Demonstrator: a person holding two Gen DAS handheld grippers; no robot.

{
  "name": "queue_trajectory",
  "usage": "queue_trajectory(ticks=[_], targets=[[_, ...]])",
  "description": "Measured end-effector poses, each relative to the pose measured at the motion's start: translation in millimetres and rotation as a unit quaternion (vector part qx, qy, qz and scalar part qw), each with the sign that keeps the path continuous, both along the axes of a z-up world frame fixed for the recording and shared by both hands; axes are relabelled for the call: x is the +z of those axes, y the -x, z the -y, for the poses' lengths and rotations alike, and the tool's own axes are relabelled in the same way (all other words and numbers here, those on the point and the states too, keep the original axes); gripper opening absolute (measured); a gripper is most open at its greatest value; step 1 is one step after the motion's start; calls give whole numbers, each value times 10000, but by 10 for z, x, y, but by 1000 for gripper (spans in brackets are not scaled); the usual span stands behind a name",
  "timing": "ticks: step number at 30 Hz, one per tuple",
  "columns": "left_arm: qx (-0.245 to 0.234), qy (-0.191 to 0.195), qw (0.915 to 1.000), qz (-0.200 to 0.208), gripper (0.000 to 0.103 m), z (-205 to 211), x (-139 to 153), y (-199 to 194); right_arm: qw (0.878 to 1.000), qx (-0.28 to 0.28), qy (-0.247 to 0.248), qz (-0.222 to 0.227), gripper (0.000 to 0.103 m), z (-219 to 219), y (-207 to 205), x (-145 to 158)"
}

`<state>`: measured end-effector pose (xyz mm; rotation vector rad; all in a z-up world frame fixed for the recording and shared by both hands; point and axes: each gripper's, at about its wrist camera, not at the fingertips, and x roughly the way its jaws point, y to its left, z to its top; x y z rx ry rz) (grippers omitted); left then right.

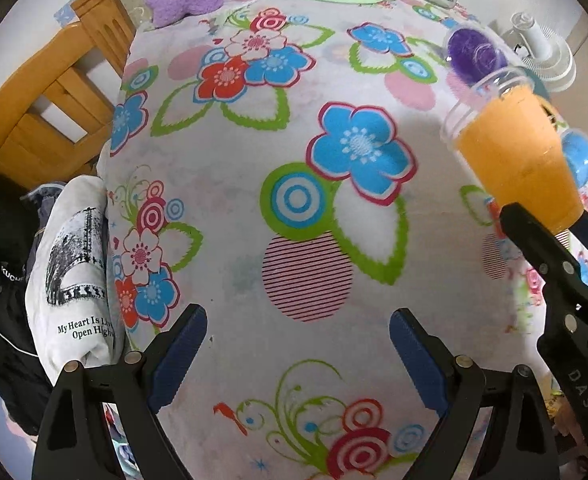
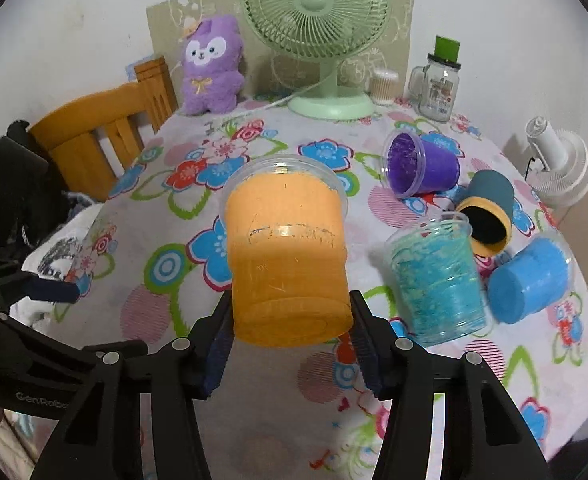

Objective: Flip cup upside down
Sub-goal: 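Close the right tool on the orange cup while the left tool releases it, then rotate the orange cup rim-down with the right tool and lower it onto the table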

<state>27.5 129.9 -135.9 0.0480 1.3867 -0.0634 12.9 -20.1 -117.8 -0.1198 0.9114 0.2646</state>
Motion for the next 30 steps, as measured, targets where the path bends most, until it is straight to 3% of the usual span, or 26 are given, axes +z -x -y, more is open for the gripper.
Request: queue_trajectory(ticks=[6,13,21,30], targets=[[79,137,9999,18,94,38,192,5,9966,137,37,-816,57,46,-126,209],[314,346,9989,-50,94,47,176,-20,9868,436,517,-1472,57,-28,-292,272],[546,697,9959,-166,94,3,82,5,9614,651,857,-2532,57,-72,-424,144],[701,766,9945,-117,94,-52,30,48,9325,1092,1420,-3136,58,-272,-483,84]])
